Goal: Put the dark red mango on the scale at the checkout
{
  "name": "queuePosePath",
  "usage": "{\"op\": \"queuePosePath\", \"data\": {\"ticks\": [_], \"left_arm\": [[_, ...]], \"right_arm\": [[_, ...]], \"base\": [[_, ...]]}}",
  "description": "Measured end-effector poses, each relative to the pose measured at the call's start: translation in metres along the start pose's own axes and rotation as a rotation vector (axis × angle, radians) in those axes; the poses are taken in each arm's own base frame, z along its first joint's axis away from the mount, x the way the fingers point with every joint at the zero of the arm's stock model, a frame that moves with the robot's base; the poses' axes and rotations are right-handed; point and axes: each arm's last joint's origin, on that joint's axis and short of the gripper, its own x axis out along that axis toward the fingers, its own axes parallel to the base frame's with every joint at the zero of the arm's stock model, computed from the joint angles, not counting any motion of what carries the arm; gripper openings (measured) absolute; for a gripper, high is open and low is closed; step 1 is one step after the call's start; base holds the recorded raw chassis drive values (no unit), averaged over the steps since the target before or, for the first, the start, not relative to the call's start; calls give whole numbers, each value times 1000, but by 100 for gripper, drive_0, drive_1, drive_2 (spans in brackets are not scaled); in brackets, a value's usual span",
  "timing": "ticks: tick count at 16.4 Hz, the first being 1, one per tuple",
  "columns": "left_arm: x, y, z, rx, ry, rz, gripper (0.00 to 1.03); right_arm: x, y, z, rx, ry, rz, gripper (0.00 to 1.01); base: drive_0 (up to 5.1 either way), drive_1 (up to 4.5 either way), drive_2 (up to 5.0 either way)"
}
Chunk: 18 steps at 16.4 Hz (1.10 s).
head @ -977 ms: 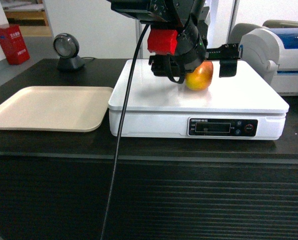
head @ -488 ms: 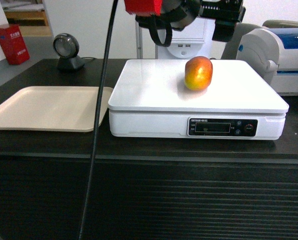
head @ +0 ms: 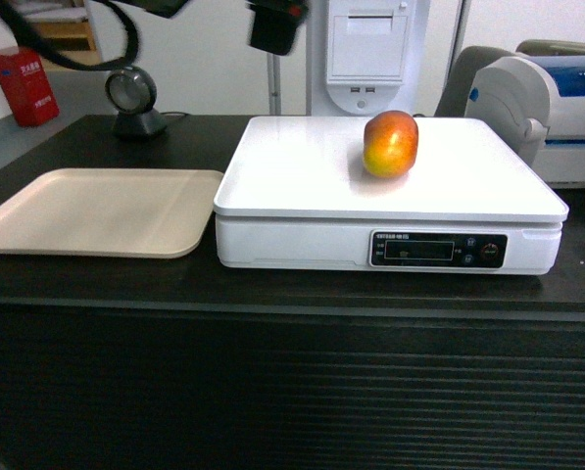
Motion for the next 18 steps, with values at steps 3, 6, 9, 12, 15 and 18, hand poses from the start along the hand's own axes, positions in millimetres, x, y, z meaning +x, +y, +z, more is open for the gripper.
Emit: {"op": "queuePosePath", "data": {"ticks": [3, 6, 9, 12, 15, 18], "left_arm": [[-63, 26, -15, 55, -77, 49, 98], [-111, 42, -44, 52, -1, 217, 98], [-160, 40, -56, -68, 12, 355, 98], [-179, 32, -78, -281, 93, 408, 98], [-186, 26, -89, -421, 92, 442, 98], [-191, 19, -93, -465, 75, 454, 98]], "right_arm": [[0, 0, 0, 0, 0, 0, 98], [0, 0, 0, 0, 0, 0, 98], [0, 0, 0, 0, 0, 0, 98], [0, 0, 0, 0, 0, 0, 98], [0, 0, 0, 0, 0, 0, 98], [0, 0, 0, 0, 0, 0, 98]], "base": [[0, 0, 0], [0, 0, 0], [0, 0, 0], [0, 0, 0], [0, 0, 0], [0, 0, 0]]}}
